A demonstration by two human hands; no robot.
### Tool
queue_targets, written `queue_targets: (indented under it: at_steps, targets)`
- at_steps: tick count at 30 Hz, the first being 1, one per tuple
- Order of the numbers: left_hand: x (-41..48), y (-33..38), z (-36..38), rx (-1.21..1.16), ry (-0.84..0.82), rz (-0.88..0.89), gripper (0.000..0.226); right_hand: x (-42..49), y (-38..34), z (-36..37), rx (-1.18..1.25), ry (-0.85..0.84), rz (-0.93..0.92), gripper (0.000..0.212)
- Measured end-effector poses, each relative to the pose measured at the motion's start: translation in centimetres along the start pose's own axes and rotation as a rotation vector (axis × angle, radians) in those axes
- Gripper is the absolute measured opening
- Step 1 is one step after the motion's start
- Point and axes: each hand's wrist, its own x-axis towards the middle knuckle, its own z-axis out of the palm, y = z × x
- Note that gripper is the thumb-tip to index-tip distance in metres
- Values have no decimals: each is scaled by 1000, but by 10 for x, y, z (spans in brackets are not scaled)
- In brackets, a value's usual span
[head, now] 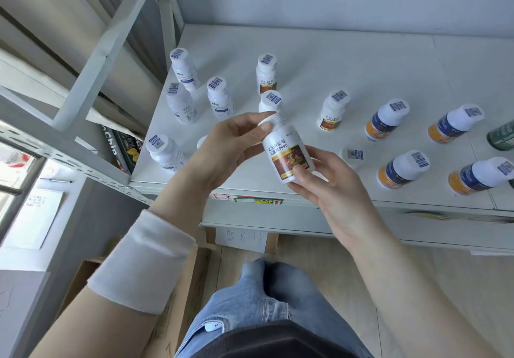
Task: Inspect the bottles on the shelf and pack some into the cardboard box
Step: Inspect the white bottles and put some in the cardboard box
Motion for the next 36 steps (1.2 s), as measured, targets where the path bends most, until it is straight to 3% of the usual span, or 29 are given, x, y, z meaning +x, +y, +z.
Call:
queue_targets:
  at_steps: [5,11,17,23,28,31,33,36]
  targets:
    - [-2,10,-2,320,4,99,24,8,12,-7,-195,-39,-109,42]
    - [10,-18,1,852,-23,266,30,26,-23,-25,-1077,179,-546,52]
    - [19,-45,-6,1022,-50,352,35,34,-47,-24,-1487,205,-582,55]
    - [20,-54,-10,1031,-16,431,41,41,-50,-29,-1512,215,-586,52]
    - [54,-30,-6,1111,245,582,50,54,-51,-34,-1467,174,-602,48]
    - [88,-23,-5,1263,269,374,59,68,-49,-33,-1357,118,-606,47]
    - [99,-20,-4,1241,227,265,49,78,-45,-34,-1256,58,-580,47]
    - [96,-6,-9,1076,303,179,28,88,-39,-34,-1100,-16,-523,52]
